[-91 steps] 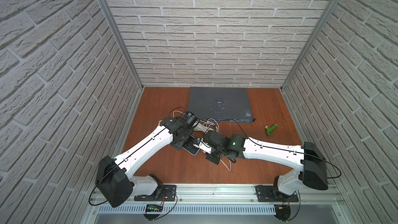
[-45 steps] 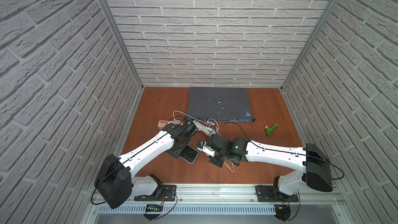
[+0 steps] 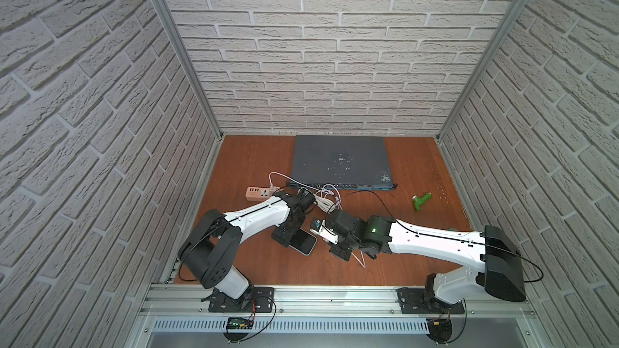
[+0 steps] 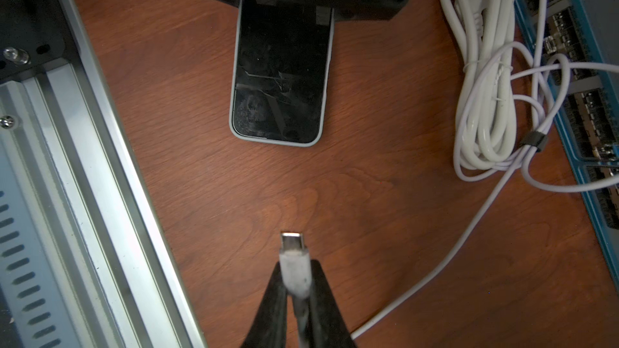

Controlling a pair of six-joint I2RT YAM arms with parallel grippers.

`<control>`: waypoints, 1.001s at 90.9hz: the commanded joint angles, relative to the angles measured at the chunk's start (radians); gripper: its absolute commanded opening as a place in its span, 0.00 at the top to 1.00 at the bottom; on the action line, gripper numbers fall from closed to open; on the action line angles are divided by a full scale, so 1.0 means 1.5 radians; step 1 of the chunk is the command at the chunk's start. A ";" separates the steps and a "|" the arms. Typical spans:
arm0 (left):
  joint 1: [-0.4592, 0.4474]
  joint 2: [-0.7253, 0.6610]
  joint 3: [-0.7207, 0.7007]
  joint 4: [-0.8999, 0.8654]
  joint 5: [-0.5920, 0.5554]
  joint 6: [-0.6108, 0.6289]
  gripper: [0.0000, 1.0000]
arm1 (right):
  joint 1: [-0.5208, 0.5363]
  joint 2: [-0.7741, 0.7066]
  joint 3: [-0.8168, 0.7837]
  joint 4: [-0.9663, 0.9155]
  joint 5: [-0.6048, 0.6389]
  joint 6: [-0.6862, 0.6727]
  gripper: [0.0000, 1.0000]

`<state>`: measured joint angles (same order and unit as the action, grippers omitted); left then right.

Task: Plug the charging cable into the phone
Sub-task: Place the phone at the center of the board.

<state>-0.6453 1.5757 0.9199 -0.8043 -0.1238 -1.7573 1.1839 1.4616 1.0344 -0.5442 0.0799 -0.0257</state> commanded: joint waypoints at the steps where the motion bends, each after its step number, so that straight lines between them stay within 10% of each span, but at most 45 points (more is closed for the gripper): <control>1: -0.007 0.025 0.009 0.028 0.031 -0.011 1.00 | -0.003 -0.019 -0.015 0.013 0.004 0.005 0.97; 12: -0.007 0.049 0.002 0.045 0.044 -0.013 0.99 | -0.007 -0.026 -0.020 0.012 0.004 0.002 0.97; 34: -0.003 0.055 -0.026 0.071 0.056 -0.019 0.40 | -0.017 -0.040 -0.032 0.016 0.003 -0.002 0.97; 60: 0.013 0.044 -0.067 0.102 0.079 -0.020 0.07 | -0.019 -0.030 -0.034 0.022 -0.004 -0.004 0.97; 91: 0.025 0.042 -0.092 0.137 0.106 -0.013 0.11 | -0.021 -0.022 -0.033 0.026 -0.009 0.001 0.97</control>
<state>-0.6174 1.5818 0.8619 -0.6765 -0.0311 -1.7718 1.1564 1.4269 0.9947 -0.5232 0.0750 -0.0265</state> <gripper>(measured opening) 0.900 0.131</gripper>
